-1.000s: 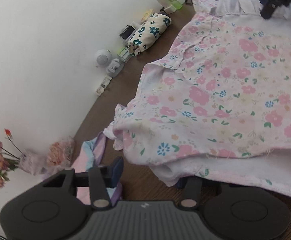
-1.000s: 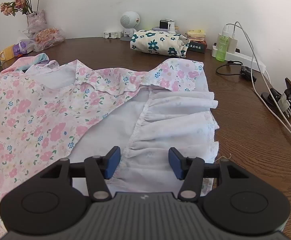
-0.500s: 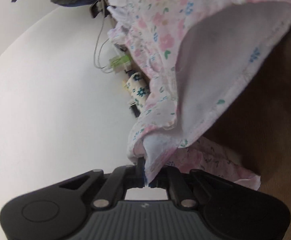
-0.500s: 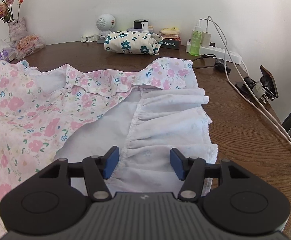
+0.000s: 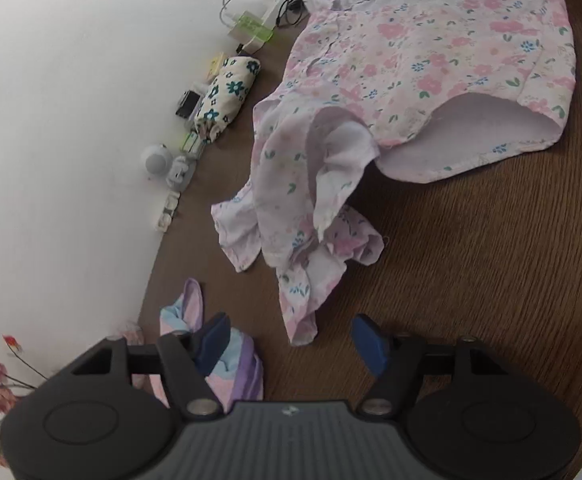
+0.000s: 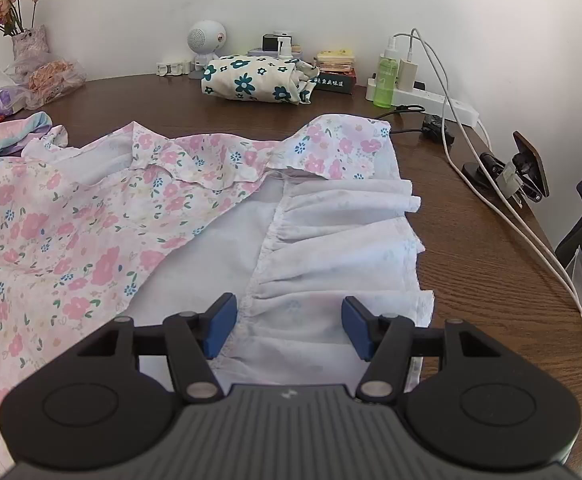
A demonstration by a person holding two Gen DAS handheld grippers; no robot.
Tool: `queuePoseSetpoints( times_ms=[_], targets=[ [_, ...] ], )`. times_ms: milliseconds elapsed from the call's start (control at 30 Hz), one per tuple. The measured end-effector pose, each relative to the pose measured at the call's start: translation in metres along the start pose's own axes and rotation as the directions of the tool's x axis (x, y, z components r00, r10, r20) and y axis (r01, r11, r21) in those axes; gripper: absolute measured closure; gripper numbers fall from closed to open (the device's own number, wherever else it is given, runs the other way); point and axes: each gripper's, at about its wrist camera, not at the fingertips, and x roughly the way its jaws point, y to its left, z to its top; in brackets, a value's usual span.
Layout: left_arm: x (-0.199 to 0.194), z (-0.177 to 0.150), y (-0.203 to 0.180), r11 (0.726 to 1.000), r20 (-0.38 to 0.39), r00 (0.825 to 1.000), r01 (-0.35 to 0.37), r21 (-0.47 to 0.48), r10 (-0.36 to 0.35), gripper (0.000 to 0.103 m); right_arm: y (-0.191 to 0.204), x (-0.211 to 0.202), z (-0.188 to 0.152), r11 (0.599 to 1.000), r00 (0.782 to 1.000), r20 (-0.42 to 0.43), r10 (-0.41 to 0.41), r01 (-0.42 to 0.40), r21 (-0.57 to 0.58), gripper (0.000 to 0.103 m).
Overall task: Fold clothes
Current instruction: 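Open the left gripper and release the folded dress edge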
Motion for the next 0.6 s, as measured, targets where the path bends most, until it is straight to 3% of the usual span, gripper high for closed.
queuePoseSetpoints(
  times_ms=[100,200,300,367,433,533,600],
  targets=[
    [0.008,-0.013,0.026,0.971,0.015,0.994,0.112,-0.209,-0.112,0.039,-0.001,0.000,-0.001,1.000,1.000,0.001,0.000,0.000,0.011,0.044],
    [0.009,-0.021,0.055,0.903,0.083,0.982,0.187,-0.386,-0.168,0.042,0.000,0.000,-0.002,1.000,1.000,0.005,-0.005,0.005,0.013,0.044],
    [0.021,-0.020,0.080,0.816,0.153,0.964,0.264,-0.514,-0.216,0.053,0.000,0.000,-0.001,1.000,1.000,0.004,-0.004,0.004,0.016,0.043],
    [0.040,-0.012,0.085,0.805,0.140,0.959,0.283,-0.522,-0.246,0.055,-0.001,0.000,-0.001,1.000,1.000,0.003,-0.003,0.003,0.018,0.043],
    [0.055,-0.005,0.079,0.816,0.112,0.957,0.288,-0.500,-0.269,0.055,-0.001,0.001,0.000,1.000,1.000,0.002,-0.002,0.002,0.020,0.042],
    [0.066,-0.001,0.078,0.808,0.098,0.957,0.284,-0.517,-0.274,0.055,-0.001,0.000,-0.001,1.000,1.000,0.005,-0.003,0.003,0.023,0.042],
    [0.072,0.001,0.078,0.807,0.084,0.959,0.273,-0.524,-0.270,0.069,-0.003,0.000,-0.002,0.999,1.000,0.008,0.001,-0.002,0.034,0.042]
  ],
)
